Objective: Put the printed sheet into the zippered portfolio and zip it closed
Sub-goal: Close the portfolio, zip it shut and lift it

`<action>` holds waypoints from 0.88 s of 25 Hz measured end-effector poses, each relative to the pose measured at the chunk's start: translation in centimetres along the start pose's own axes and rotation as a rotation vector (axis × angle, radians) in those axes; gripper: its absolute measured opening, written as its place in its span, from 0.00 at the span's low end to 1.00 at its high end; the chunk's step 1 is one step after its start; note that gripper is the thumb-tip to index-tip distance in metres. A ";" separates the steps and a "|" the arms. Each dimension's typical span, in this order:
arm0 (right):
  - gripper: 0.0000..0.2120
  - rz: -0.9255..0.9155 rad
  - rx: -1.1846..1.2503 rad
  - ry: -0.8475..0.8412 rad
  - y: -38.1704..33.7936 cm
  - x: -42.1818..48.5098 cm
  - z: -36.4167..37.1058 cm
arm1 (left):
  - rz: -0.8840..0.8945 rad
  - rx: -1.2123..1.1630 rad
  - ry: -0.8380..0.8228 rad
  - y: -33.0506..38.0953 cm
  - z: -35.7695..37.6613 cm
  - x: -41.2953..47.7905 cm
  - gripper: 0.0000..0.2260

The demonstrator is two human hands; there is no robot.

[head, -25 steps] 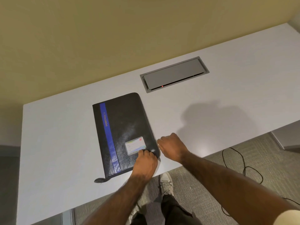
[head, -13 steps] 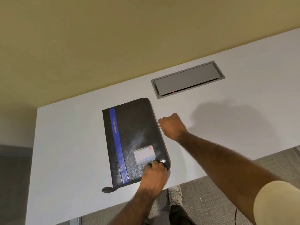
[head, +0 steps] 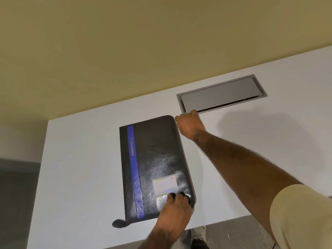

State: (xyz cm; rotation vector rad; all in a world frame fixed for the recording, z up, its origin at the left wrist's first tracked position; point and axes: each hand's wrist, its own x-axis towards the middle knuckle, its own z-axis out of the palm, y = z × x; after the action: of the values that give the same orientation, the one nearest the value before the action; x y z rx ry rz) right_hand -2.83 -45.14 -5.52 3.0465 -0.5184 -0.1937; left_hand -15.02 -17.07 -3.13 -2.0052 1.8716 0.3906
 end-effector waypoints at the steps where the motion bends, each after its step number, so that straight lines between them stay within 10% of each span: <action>1: 0.09 0.006 0.005 0.005 0.1 0.5 0.0 | 0.001 -0.004 0.003 0.1 0.0 0.0 0.09; 12: 0.11 0.580 1.009 -0.073 -1.0 -1.8 1.4 | -0.029 -0.097 0.040 -1.2 -2.1 1.0 0.10; 18: 0.10 0.762 1.320 -0.199 -3.5 -4.1 2.5 | -0.378 -0.154 0.269 -14.6 -6.0 9.1 0.10; 22: 0.06 0.907 1.360 -0.207 -4.1 -3.8 2.6 | -0.467 -0.274 0.139 -22.8 -8.4 17.1 0.16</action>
State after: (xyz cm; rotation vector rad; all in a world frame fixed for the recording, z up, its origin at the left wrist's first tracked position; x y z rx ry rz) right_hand -5.45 -40.10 -7.89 3.2285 -2.9216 -0.1201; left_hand 8.62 -34.91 -1.41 -2.6249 1.4105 0.3963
